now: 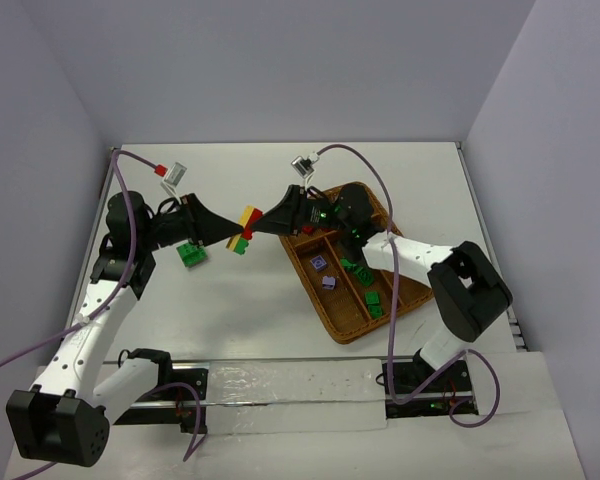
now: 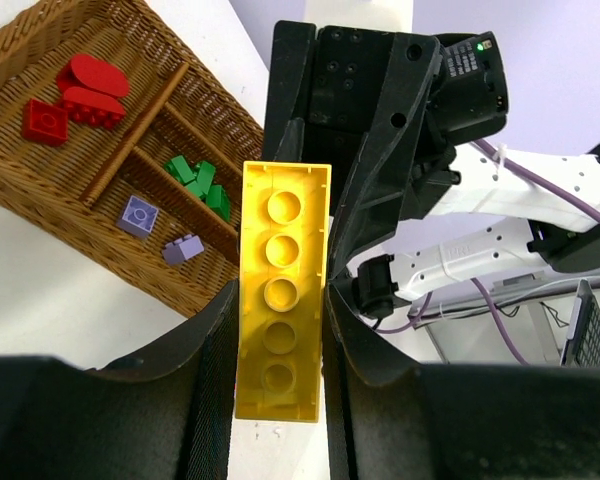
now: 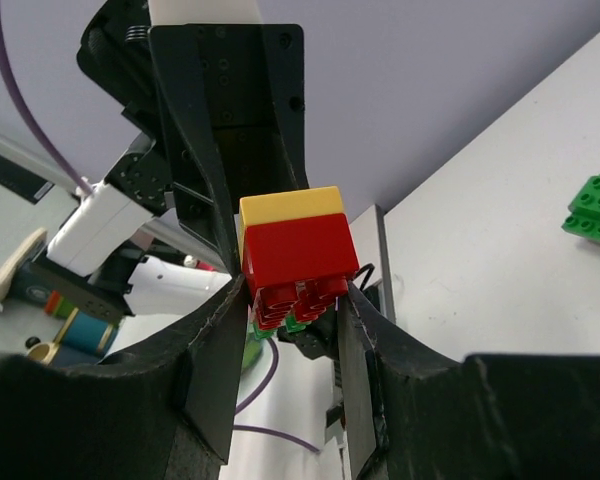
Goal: Sort the legos into containers by color
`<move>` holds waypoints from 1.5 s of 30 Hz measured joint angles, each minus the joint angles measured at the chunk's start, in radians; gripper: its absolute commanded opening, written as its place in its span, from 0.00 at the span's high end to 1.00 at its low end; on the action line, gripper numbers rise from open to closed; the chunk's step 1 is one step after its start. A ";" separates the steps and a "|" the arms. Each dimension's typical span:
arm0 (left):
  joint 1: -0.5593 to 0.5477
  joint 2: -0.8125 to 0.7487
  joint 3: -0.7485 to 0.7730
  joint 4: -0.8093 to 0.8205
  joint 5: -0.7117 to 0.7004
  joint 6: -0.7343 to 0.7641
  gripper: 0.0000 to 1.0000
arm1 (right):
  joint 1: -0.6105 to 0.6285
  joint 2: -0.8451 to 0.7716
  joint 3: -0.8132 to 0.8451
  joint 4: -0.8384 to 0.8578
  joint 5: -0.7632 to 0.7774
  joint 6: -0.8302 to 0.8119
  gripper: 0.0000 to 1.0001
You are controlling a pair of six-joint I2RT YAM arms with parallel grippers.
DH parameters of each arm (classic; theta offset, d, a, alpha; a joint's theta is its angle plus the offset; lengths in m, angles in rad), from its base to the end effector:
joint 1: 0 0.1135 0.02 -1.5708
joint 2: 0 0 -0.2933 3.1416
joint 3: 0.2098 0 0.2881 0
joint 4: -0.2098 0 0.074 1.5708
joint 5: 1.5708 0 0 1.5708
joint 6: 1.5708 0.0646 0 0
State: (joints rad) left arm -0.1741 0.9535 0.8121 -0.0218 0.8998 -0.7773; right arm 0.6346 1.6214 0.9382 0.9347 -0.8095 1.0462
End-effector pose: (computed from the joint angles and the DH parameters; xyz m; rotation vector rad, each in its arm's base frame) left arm 0.2378 -0.0932 0.3538 0.1665 1.8998 -1.4435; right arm 0.2993 0.2784 0.3046 -0.5018 1.6286 1.8592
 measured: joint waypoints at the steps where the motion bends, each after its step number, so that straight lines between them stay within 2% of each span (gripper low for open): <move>1: -0.001 0.000 0.000 -0.002 -0.006 0.000 1.00 | 0.000 -0.005 0.000 -0.015 0.006 -0.009 1.00; 13: -0.001 0.000 0.000 -0.005 -0.059 -0.033 1.00 | -0.008 -0.039 0.000 -0.114 0.040 -0.080 1.00; 19: 0.022 -0.002 0.010 0.024 -0.074 -0.067 1.00 | -0.049 -0.036 -0.005 -0.171 0.046 -0.121 0.99; 21: 0.023 -0.004 0.013 0.036 -0.071 -0.077 1.00 | -0.059 -0.034 -0.006 -0.179 0.046 -0.122 0.78; 22: 0.023 -0.004 0.013 0.038 -0.068 -0.079 1.00 | -0.060 -0.033 -0.006 -0.181 0.044 -0.124 0.74; 23: 0.023 -0.004 0.013 0.040 -0.065 -0.079 1.00 | -0.060 -0.032 -0.006 -0.182 0.038 -0.125 0.63; 27: 0.023 -0.004 0.014 0.041 -0.056 -0.080 1.00 | -0.060 -0.031 -0.006 -0.183 0.017 -0.125 0.46; 33: 0.024 -0.010 0.014 0.040 -0.056 -0.080 1.00 | -0.059 -0.031 -0.006 -0.166 -0.031 -0.114 0.33; 45: 0.024 -0.044 0.011 0.058 -0.156 -0.168 1.00 | 0.033 -0.041 -0.009 -0.100 -0.007 -0.077 0.29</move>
State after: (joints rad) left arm -0.1505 0.9093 0.8231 0.0363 0.7438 -0.9457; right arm 0.6673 1.5806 0.9291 0.8348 -0.8166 0.9691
